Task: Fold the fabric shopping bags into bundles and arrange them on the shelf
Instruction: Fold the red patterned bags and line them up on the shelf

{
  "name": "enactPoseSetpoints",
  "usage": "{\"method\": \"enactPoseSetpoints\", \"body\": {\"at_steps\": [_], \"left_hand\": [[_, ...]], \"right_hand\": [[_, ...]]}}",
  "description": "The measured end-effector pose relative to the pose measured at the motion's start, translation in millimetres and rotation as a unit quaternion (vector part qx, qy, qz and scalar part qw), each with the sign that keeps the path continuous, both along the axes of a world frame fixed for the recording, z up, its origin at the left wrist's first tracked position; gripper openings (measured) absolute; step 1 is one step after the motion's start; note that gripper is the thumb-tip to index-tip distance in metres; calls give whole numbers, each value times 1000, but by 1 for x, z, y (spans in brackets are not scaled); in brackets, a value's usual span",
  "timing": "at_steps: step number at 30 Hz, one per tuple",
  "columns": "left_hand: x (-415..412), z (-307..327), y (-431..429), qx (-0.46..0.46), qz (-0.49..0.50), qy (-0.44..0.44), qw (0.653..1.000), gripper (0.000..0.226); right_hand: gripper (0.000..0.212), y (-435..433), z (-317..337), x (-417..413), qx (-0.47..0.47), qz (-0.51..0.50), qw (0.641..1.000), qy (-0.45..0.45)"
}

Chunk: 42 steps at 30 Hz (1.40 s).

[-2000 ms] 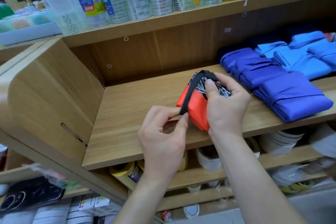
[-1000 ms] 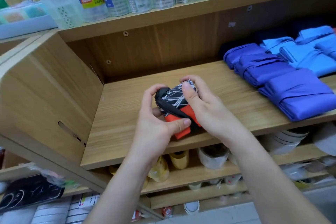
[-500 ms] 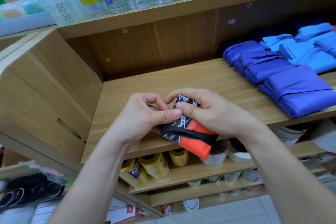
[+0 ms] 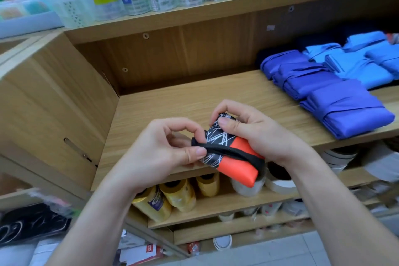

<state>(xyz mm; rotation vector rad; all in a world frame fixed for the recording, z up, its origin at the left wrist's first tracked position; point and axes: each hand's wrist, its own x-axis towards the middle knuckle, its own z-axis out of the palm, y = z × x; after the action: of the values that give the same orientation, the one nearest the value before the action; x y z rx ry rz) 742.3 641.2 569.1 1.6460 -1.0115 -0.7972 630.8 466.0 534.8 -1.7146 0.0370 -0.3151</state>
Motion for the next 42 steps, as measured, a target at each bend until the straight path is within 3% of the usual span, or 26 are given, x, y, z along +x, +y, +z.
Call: {"method": "enactPoseSetpoints", "body": {"at_steps": [2, 5, 10, 15, 20, 22, 24, 26, 28, 31, 34, 36, 39, 42], "left_hand": [[-6, -4, 1, 16, 3, 46, 999, 12], [-10, -14, 1, 20, 17, 62, 998, 27], [-15, -23, 0, 19, 15, -20, 1000, 16], [-17, -17, 1, 13, -12, -239, 971, 9], [-23, -18, -8, -5, 4, -187, 982, 12], [-31, -25, -7, -48, 62, -268, 960, 16], [-42, -21, -2, -129, 81, -381, 912, 23], [-52, -17, 6, -184, 14, -403, 896, 23], [-60, -19, 9, -170, -43, -437, 882, 40], [-62, -31, 4, -189, -4, -497, 847, 44], [-62, -31, 1, -236, 49, -466, 852, 33], [-64, -30, 4, -231, 60, -409, 881, 29], [-77, -30, 8, -189, 109, -180, 959, 29], [-95, -30, 1, -217, 146, 17, 965, 30]], "right_hand": [[11, 0, 3, -1, -76, 9, 997, 20], [11, 2, 3, -6, -109, 16, 993, 41], [11, 8, 2, -16, -142, 8, 989, 44], [12, 9, 3, -24, -61, 39, 996, 59], [12, 12, 1, -29, 6, 43, 996, 82], [13, 13, 1, -31, 0, 3, 996, 89], [18, 17, -1, -32, 34, -45, 995, 85], [16, 21, -2, -34, 87, -92, 989, 76], [19, 24, -2, -36, 125, -146, 978, 79], [22, 34, 0, -41, 125, -164, 974, 96], [50, 43, 6, -51, 136, -119, 977, 113], [63, 45, 13, -63, 60, -116, 984, 121], [51, 56, 18, -75, -40, -185, 982, -1], [34, 78, 2, -72, -54, -322, 937, -128]]}}
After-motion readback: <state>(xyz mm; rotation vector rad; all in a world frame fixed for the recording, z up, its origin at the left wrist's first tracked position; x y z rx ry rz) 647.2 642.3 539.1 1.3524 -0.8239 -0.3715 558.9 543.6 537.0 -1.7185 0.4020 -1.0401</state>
